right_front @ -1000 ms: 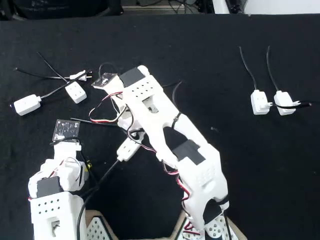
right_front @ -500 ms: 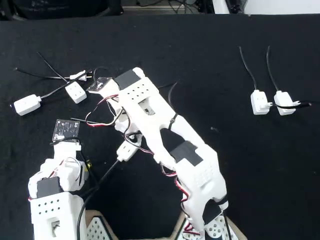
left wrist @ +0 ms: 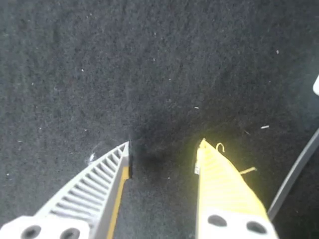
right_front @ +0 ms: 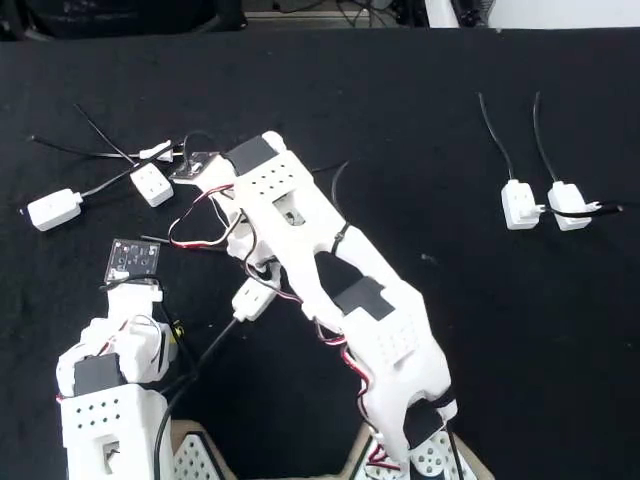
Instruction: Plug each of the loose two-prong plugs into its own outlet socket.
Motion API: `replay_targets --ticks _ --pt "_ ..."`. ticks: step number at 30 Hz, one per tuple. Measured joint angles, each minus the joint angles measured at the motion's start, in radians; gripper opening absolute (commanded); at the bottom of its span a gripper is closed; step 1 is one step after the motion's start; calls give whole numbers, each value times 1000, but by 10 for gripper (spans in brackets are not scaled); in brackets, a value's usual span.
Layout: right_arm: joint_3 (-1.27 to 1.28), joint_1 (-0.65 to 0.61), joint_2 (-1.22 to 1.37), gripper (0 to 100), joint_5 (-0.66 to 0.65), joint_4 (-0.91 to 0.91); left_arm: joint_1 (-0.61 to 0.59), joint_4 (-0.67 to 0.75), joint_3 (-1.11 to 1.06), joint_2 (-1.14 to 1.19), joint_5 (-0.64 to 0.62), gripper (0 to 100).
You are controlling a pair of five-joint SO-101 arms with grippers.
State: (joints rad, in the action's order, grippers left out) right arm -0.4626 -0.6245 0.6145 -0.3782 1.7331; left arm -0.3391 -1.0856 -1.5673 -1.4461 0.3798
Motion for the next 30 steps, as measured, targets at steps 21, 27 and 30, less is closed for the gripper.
replay_targets --ticks 21,27,30 --pt "52 2 -2 10 -115 -31 0 0 0 0 0 223" --pt "104 -44 -20 10 -140 -52 0 0 0 0 0 223" --pt "157 -55 -25 10 -149 -112 0 0 0 0 0 223"
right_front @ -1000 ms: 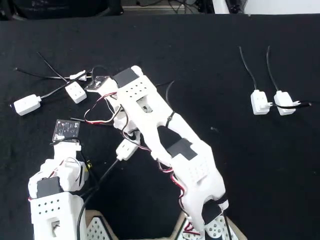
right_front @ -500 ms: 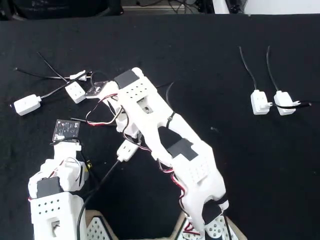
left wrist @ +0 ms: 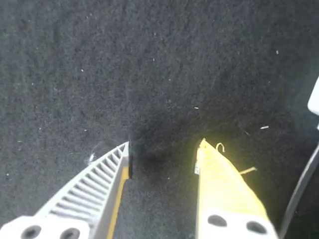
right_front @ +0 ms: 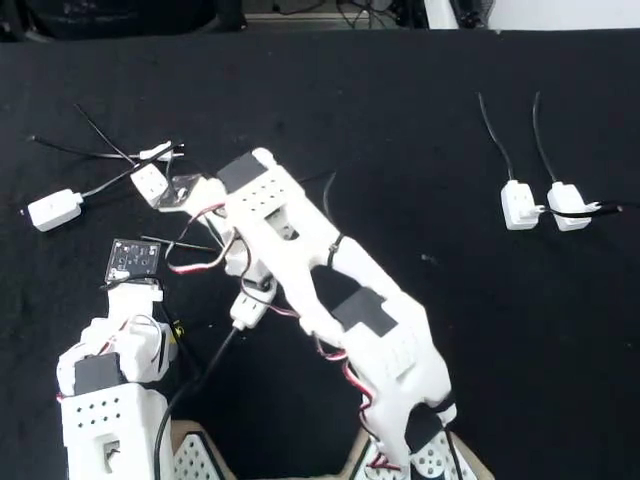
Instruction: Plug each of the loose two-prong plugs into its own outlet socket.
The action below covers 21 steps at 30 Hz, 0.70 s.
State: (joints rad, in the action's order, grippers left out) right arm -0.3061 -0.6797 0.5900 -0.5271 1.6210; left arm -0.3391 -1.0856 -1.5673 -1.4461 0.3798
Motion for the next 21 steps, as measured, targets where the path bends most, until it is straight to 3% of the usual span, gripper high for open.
replay_targets --ticks 16,21 --pt "155 -3 -38 10 0 -158 -34 0 0 -2 0 223" --pt "262 -3 -135 10 75 -212 -34 0 0 -2 0 223"
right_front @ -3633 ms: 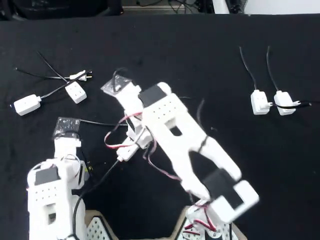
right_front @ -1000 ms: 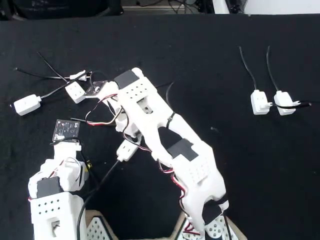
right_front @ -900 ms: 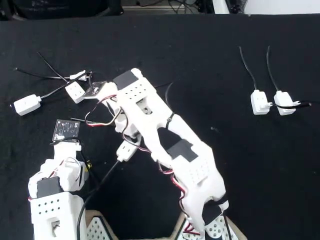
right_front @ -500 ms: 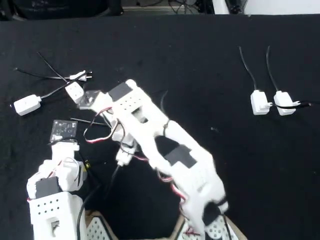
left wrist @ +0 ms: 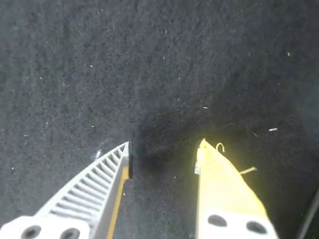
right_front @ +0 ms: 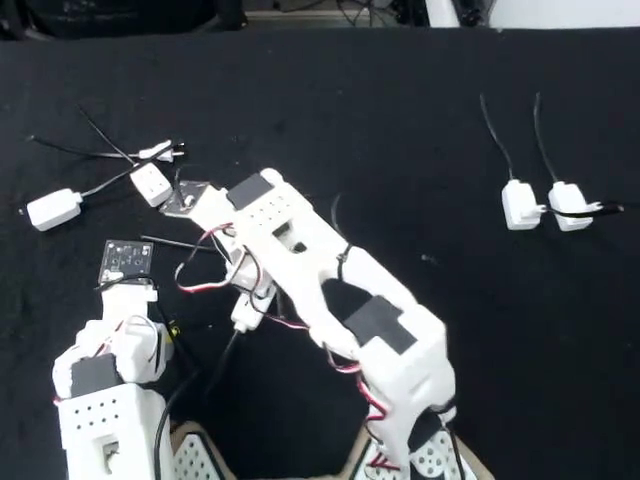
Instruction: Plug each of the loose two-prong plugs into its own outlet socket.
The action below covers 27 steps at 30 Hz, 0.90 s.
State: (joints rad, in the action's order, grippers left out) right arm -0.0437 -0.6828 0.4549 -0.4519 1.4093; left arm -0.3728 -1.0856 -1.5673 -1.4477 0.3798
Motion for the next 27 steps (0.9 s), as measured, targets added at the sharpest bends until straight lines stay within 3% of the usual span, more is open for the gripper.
replay_targets --ticks 7,14,27 --pt "288 51 -219 10 181 -157 0 0 0 0 0 223" --pt "405 221 -322 10 295 -112 0 0 0 0 0 223" --pt "411 404 -391 11 267 -48 0 0 0 0 0 223"
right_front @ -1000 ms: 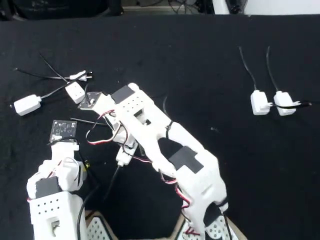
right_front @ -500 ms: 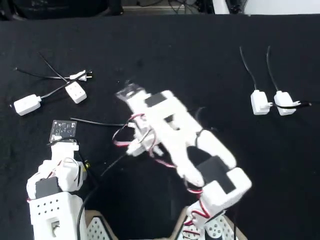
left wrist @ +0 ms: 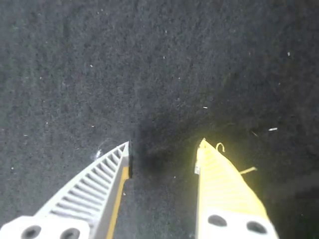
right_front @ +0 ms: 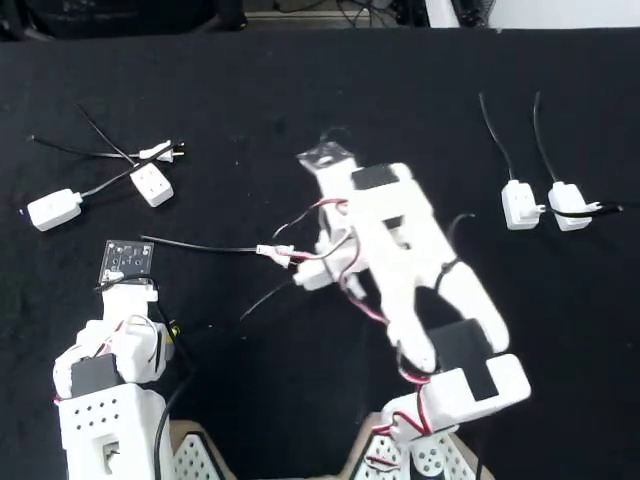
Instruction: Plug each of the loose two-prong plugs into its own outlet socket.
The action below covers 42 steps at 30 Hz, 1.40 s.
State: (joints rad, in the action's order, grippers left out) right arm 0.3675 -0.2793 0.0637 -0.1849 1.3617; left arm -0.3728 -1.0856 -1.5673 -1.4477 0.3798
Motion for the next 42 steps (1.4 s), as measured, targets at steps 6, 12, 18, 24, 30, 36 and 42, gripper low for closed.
replay_targets --ticks 6,12,18,24,30,36,42 --pt "18 160 -2 33 -63 -2 0 0 0 0 0 223" --pt "77 175 -2 185 -173 -2 0 0 0 0 0 223" --pt "80 132 -17 189 -417 0 0 0 0 0 0 223" --pt "80 124 -18 191 -841 3 0 0 0 0 0 223" --pt "83 63 -18 191 -1048 3 0 0 0 0 0 223" --pt "135 23 -18 191 -1128 -101 0 0 0 0 5 223" --pt "150 14 -23 230 -1135 -121 0 0 0 0 6 223"
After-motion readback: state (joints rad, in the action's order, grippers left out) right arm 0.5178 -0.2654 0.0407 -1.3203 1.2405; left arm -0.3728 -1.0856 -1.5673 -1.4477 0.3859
